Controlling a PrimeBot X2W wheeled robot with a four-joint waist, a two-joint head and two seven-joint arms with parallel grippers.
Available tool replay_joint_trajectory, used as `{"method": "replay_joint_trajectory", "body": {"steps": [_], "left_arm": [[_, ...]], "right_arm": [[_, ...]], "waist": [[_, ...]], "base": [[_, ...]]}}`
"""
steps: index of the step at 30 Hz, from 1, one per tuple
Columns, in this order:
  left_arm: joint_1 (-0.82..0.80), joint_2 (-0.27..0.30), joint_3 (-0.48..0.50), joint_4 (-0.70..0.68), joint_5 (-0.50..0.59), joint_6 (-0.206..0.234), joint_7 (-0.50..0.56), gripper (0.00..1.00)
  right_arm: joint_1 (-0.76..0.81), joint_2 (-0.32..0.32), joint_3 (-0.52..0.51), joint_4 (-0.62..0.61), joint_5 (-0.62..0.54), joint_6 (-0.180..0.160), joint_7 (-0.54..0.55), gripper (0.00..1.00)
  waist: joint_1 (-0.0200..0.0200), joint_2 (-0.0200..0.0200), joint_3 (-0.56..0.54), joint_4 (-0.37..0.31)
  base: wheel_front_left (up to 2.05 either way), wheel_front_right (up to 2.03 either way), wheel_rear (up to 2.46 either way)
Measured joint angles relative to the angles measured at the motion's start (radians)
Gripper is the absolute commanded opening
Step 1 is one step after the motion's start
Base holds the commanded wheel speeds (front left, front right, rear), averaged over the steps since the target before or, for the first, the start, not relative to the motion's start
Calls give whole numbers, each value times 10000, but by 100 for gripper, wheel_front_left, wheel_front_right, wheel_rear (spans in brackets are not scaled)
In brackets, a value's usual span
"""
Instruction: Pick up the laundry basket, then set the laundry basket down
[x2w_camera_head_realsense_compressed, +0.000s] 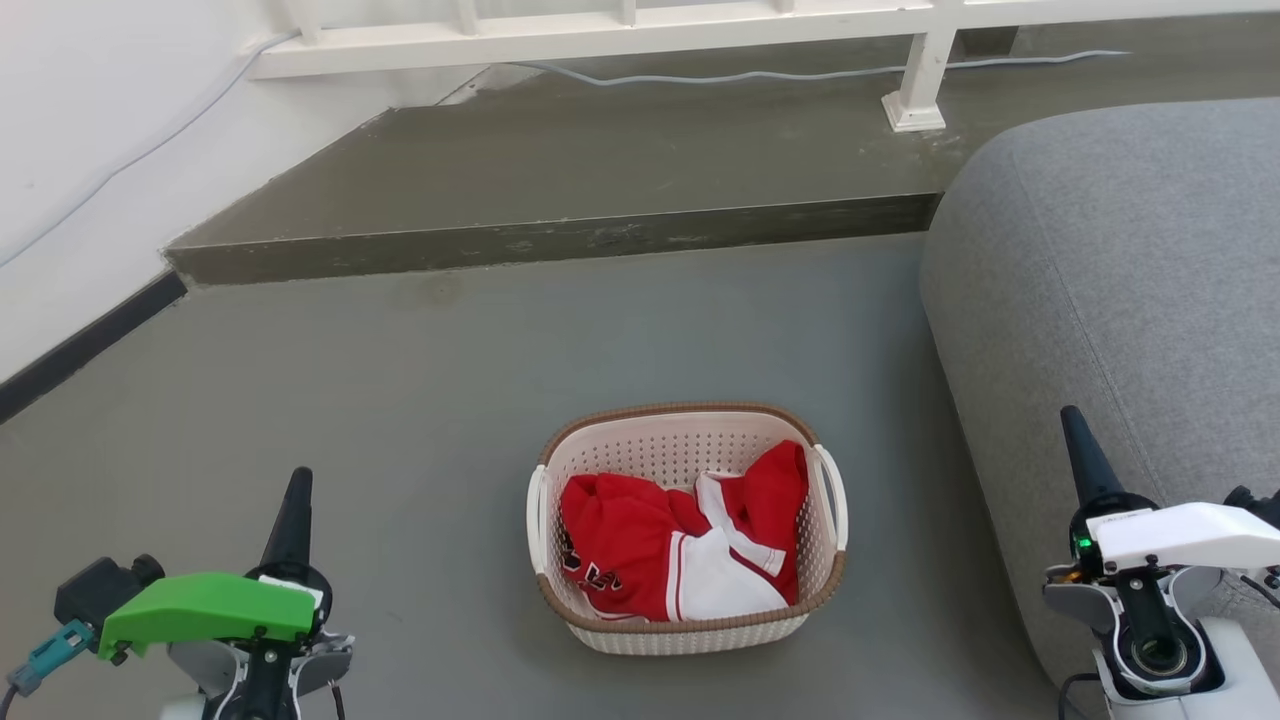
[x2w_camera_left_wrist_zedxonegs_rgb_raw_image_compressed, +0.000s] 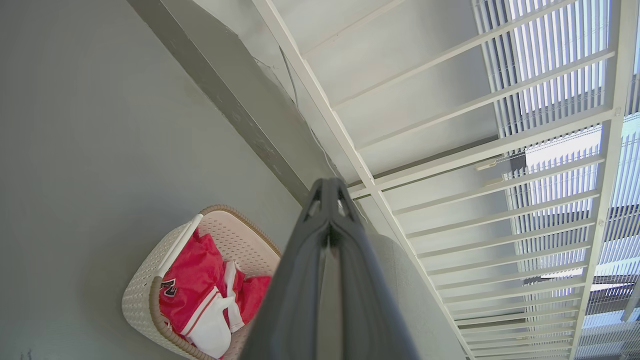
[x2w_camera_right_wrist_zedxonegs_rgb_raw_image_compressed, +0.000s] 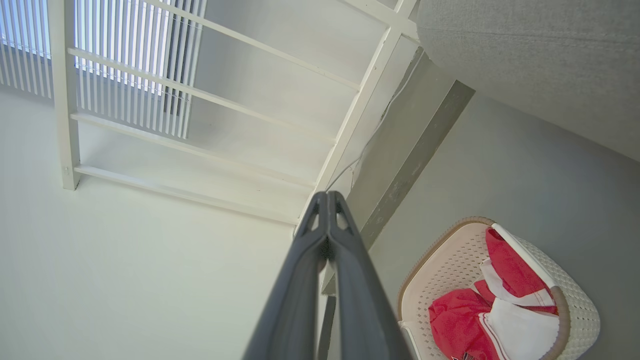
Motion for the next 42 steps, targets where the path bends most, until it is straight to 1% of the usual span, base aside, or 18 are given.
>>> {"method": "replay_joint_trajectory", "body": {"steps": [24,28,34,36,42], "left_arm": [[0,17,596,-2,-2435,-86,717,0],[0,21,692,-2,-2677,-86,815,0],[0,27,815,-4,-3285,-96,943,0],[0,29,897,-4,-3639,-96,1032,0],[0,35,972,-6,-3762,-96,1112,0]], "right_arm": [[-3,105,-577,-69,2602,4,732,0],[-4,111,-648,-82,2922,4,828,0],[-5,123,-807,-94,3561,6,1020,0],[-5,140,-871,-100,3900,6,1114,0],[-7,150,-903,-107,4077,8,1141,0]], "waist": [[0,0,-149,27],[0,0,-167,30],[0,0,-204,37],[0,0,-223,40],[0,0,-230,42]], "base": [[0,0,0],[0,0,0],[0,0,0],[0,0,0],[0,0,0]]}}
